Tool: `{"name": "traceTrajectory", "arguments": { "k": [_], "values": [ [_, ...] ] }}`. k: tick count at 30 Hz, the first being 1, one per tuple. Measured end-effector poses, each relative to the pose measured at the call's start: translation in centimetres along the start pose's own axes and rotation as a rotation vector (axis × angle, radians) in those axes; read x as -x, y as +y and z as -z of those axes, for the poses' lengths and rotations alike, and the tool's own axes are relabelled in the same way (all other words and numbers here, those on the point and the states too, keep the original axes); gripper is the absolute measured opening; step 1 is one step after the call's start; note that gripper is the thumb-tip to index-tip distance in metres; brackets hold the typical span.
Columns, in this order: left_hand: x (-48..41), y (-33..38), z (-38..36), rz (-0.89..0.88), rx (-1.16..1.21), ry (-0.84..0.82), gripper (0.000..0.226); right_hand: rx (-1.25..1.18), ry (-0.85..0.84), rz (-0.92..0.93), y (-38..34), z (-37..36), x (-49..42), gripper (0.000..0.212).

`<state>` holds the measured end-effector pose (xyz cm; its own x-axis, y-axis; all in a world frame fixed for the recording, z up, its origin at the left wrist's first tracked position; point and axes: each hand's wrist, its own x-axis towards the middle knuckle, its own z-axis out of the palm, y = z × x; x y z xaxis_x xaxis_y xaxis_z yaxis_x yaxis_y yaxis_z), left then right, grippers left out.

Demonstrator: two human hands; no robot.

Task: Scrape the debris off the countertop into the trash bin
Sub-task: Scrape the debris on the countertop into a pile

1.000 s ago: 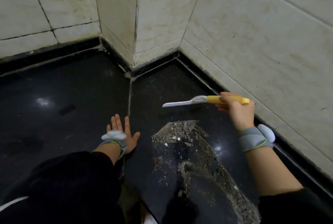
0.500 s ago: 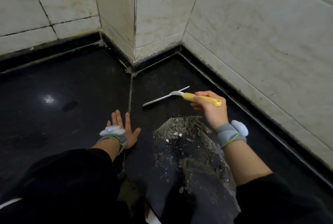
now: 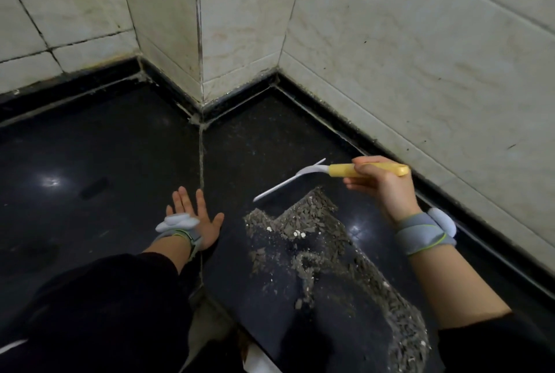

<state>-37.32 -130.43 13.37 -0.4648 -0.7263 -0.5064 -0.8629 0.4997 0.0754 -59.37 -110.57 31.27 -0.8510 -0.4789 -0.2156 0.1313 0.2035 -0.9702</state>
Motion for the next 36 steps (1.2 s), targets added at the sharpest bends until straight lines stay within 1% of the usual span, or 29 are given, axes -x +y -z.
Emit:
{"name": "traceTrajectory", "arguments": {
  "k": [4,6,9,15,19,21,26,32,36],
  "values": [
    [-0.1,-0.7,-0.4,-0.075,-0.016,0.014,0.078,-0.057,0.020,0.036,1.3,-5.2,1.3,0.003],
    [0.2,-1.5,-0.7,-0.124,-0.022,0.013,0.075,-0.042,0.028,0.050,2.3,-7.4,2.1,0.002],
    [0.8,-2.4,-1.0,-0.167,-0.032,0.041,0.073,-0.006,0.035,0.026,3.5,-8.6,3.1,0.008],
    [2.2,-2.8,-1.3,-0.186,-0.069,0.026,0.073,0.075,0.041,-0.011,2.9,-4.0,5.3,0.009],
    [3.0,-2.8,-1.0,-0.193,-0.082,-0.014,0.073,0.114,0.118,-0.016,1.7,-0.7,6.1,0.009],
    [3.2,-2.9,-1.1,-0.202,-0.086,-0.007,0.074,0.136,0.130,-0.002,1.2,0.1,6.3,0.009],
    [3.2,-2.9,-1.1,-0.202,-0.089,0.006,0.074,0.011,0.042,-0.022,0.5,-2.2,6.4,0.009],
    [3.3,-2.9,-1.4,-0.201,-0.081,0.035,0.074,0.092,-0.123,-0.108,2.2,-7.0,7.2,0.010],
    [3.4,-2.9,-1.1,-0.206,-0.093,0.006,0.074,0.172,-0.159,-0.148,1.8,-5.4,7.4,0.012]
  ]
}}
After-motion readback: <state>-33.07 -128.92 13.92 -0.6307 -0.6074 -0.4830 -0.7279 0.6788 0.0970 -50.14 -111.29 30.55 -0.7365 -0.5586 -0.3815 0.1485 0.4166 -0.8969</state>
